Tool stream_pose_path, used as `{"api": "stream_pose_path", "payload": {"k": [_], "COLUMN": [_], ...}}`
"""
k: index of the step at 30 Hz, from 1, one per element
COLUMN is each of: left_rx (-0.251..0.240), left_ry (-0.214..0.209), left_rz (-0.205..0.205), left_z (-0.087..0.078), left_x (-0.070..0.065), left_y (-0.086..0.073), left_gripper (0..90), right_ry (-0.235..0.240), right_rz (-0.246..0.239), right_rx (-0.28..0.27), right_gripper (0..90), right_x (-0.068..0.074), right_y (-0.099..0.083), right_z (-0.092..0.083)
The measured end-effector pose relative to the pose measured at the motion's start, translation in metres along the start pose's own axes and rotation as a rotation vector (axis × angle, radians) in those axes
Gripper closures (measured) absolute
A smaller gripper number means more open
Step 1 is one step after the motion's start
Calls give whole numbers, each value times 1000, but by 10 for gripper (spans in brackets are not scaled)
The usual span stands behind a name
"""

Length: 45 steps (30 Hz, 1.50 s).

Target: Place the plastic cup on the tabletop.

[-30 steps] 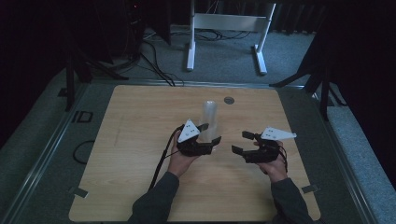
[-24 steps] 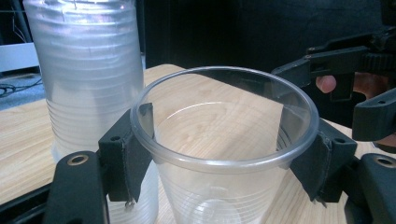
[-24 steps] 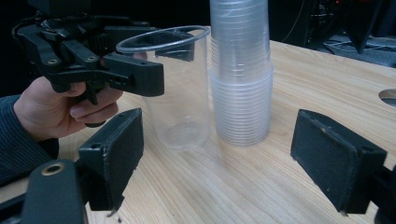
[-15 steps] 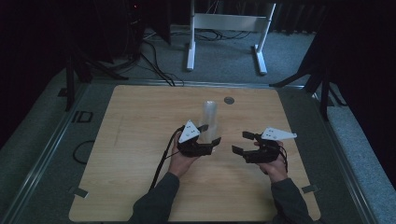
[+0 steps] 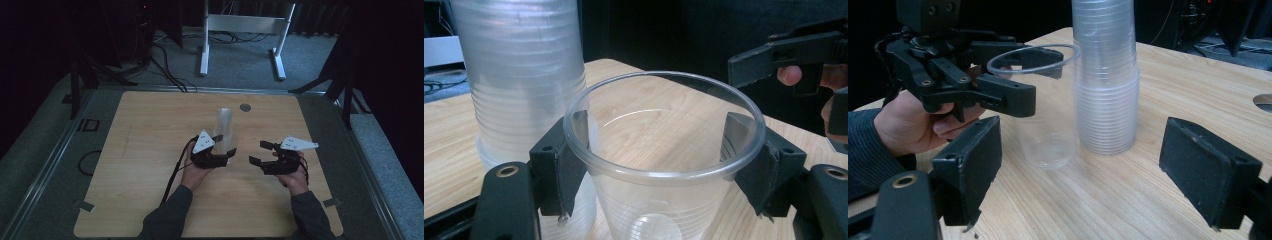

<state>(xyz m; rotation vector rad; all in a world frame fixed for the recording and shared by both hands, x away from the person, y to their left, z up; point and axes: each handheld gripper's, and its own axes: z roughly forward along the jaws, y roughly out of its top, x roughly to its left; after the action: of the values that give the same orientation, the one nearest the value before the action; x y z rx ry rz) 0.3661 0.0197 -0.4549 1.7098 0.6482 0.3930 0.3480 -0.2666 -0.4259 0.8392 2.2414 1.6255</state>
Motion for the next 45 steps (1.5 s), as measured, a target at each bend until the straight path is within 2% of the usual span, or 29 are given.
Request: {"api": "stream_pose_path", "payload": {"k": [22, 45], "left_rx": [33, 62], "left_ry": [27, 45], "left_rz": [24, 21], "left_z": [6, 13], "left_x": [-2, -2], "left_y": [-11, -23], "left_gripper": [281, 278], "right_ry": [-4, -4], "right_rz": [2, 1], "right_rx": [-6, -8], "right_gripper": [172, 172], "right_x": [-1, -1], "right_y": [0, 0], "right_z": [-2, -3]}}
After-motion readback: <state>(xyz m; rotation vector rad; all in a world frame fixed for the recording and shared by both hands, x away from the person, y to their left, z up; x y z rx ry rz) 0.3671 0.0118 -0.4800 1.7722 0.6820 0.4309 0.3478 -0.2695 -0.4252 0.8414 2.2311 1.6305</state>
